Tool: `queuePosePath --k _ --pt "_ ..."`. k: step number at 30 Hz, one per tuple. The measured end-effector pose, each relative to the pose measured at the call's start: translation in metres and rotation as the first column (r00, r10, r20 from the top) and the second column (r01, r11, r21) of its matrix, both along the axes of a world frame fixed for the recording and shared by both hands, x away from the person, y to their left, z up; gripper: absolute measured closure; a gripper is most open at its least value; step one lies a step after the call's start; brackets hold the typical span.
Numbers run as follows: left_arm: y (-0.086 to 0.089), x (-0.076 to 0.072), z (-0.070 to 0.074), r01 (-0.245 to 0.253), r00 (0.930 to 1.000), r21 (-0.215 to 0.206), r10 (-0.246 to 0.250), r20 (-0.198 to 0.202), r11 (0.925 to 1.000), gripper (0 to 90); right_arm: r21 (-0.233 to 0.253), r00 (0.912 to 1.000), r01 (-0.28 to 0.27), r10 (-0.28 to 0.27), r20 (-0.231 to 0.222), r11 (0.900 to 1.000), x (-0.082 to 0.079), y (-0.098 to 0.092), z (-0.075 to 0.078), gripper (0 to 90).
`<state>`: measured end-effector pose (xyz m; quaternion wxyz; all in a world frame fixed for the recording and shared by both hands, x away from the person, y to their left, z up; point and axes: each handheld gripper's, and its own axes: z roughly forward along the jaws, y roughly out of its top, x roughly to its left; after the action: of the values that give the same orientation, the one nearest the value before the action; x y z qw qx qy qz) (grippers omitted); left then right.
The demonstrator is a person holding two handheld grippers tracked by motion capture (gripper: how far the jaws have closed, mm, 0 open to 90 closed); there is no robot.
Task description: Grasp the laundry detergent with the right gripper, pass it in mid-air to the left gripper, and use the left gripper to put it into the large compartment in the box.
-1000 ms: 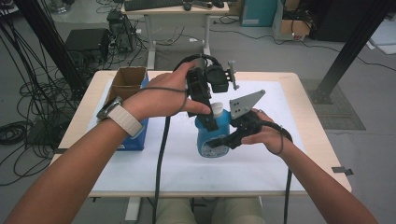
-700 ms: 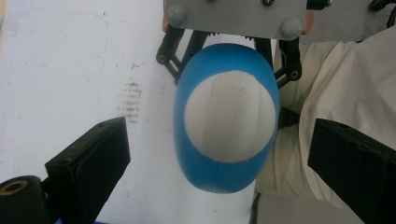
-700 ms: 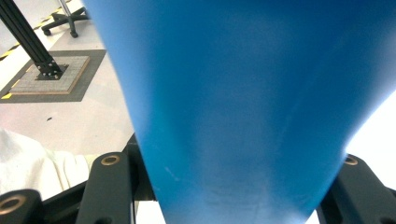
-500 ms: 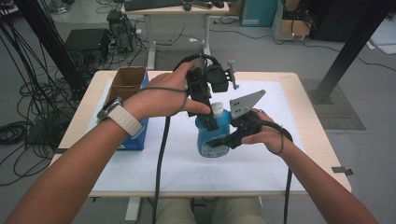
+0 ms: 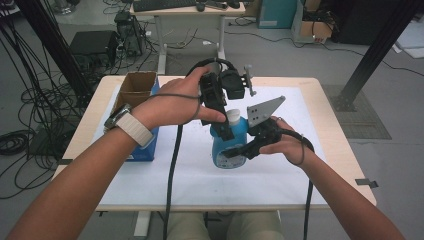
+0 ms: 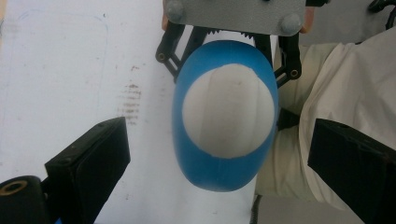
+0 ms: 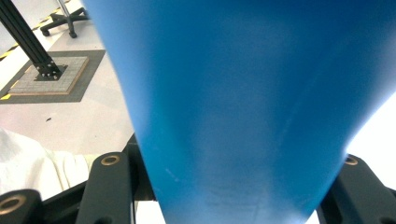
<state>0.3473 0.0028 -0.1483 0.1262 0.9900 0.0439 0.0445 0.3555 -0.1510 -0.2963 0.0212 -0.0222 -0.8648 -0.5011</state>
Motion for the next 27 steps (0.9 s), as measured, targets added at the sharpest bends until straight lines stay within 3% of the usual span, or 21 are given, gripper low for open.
queuePosePath --k 27 --pt "0.0001 -0.0004 -0.0007 0.004 1.0 -0.004 -0.004 -0.002 1.0 6.1 0.0 1.0 0.0 0.0 0.003 1.0 0.0003 -0.0004 -0.0003 43.0"
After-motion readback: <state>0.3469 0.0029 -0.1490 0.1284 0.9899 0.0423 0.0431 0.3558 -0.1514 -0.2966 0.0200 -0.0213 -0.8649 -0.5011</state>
